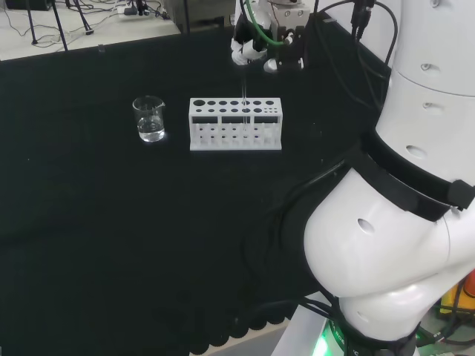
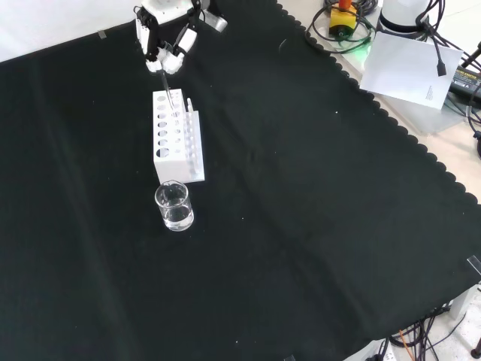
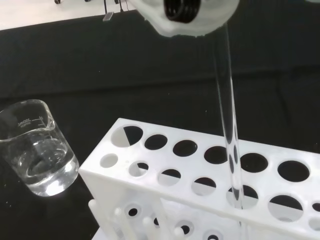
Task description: Put the glass rod back on the white test tube rack.
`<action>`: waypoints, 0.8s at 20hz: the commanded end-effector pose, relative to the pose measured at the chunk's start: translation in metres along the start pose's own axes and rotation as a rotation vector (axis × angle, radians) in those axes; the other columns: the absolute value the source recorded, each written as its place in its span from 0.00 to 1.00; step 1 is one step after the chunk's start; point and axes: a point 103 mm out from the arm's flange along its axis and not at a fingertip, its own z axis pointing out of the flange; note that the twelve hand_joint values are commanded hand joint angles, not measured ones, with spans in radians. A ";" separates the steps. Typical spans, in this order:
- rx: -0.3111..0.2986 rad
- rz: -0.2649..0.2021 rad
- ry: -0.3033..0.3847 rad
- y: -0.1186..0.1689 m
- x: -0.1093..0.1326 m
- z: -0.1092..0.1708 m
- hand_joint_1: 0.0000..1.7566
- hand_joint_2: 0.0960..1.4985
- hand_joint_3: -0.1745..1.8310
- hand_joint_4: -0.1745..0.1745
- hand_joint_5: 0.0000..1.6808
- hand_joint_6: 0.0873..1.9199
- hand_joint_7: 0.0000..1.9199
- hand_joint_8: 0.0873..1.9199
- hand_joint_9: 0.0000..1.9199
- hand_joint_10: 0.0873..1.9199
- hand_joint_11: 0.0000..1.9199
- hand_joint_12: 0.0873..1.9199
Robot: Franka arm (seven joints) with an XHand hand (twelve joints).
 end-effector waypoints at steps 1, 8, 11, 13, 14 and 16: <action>0.044 -0.016 0.006 0.000 -0.001 0.000 0.74 0.67 0.02 0.00 0.71 0.20 0.77 0.19 0.90 0.30 0.73 0.30; 0.008 -0.001 -0.003 -0.002 0.000 -0.014 0.76 0.60 0.00 0.00 0.57 0.41 0.80 0.00 0.96 0.35 0.80 0.35; -0.007 0.003 -0.010 -0.003 0.001 -0.021 0.76 0.57 0.00 0.00 0.52 0.44 0.78 0.00 0.98 0.37 0.83 0.36; -0.016 0.005 -0.013 -0.003 0.002 -0.024 0.76 0.56 0.00 0.00 0.51 0.44 0.77 0.00 0.99 0.37 0.84 0.37; -0.023 0.005 -0.015 -0.005 0.001 -0.026 0.76 0.56 0.00 0.00 0.50 0.44 0.77 0.00 0.99 0.37 0.84 0.37; -0.028 0.007 -0.018 -0.006 0.000 -0.028 0.76 0.56 0.00 0.00 0.49 0.44 0.76 0.00 1.00 0.38 0.85 0.37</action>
